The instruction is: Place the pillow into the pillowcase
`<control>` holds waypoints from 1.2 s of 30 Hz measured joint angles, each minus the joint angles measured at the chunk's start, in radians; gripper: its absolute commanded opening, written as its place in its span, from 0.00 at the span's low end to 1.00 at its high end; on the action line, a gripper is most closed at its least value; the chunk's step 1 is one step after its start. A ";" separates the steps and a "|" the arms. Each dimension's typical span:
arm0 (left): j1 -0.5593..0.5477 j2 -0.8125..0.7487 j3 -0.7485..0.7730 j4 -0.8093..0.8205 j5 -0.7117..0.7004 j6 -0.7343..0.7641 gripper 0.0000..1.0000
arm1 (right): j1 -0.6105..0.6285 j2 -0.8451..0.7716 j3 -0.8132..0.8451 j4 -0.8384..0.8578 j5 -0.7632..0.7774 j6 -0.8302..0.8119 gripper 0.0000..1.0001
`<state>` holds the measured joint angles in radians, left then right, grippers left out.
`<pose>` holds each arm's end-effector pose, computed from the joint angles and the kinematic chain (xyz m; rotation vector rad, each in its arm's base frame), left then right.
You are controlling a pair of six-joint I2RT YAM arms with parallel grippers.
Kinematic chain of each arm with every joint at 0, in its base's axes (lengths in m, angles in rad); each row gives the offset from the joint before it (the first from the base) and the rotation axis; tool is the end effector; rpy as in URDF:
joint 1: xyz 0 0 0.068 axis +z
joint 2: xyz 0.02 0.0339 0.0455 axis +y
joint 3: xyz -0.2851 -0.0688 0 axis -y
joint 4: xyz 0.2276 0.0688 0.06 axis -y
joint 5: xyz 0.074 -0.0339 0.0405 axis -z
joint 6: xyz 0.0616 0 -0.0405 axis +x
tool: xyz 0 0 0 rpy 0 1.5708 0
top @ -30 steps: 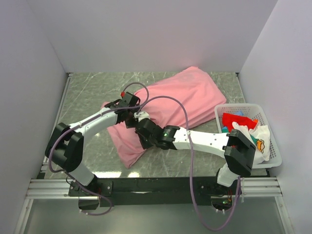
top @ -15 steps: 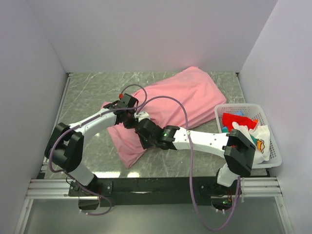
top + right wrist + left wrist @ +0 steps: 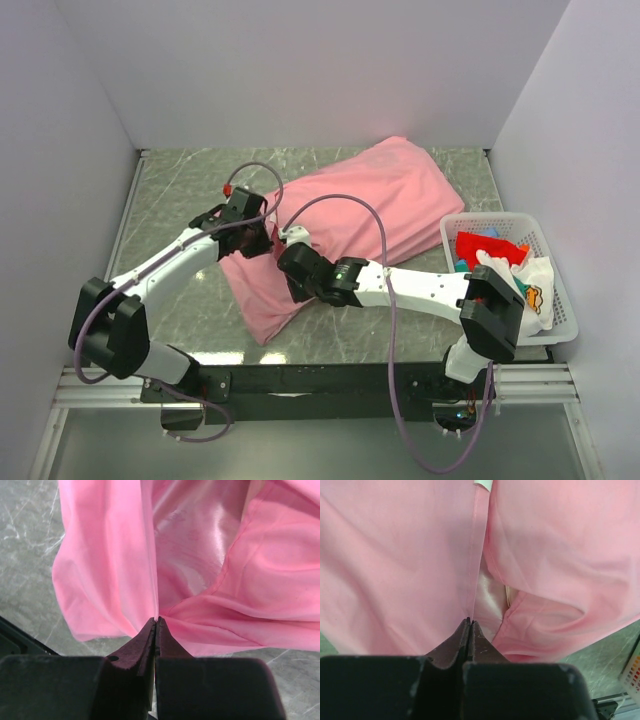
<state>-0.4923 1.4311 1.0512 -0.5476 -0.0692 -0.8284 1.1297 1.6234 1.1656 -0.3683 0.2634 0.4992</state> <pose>0.2621 -0.1358 0.2588 -0.4565 2.5147 -0.4525 0.1665 0.3152 0.2533 -0.6281 2.3276 0.4651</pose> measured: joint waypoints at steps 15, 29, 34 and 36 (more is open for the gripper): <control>-0.072 0.120 0.112 0.028 0.014 -0.003 0.01 | -0.032 -0.074 -0.133 0.049 0.050 0.126 0.05; -0.139 0.281 0.152 0.098 -0.010 0.000 0.01 | -0.039 -0.114 -0.315 0.092 0.058 0.266 0.25; -0.134 0.285 0.229 0.094 -0.050 0.001 0.01 | -0.051 -0.158 -0.316 0.076 0.064 0.266 0.38; -0.129 0.294 0.261 0.096 -0.060 0.001 0.01 | -0.064 -0.187 -0.321 0.076 0.066 0.263 0.42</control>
<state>-0.6212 1.7252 1.3125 -0.4515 -0.1295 -0.8272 1.0660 1.4364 0.8448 -0.2924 0.3298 0.7620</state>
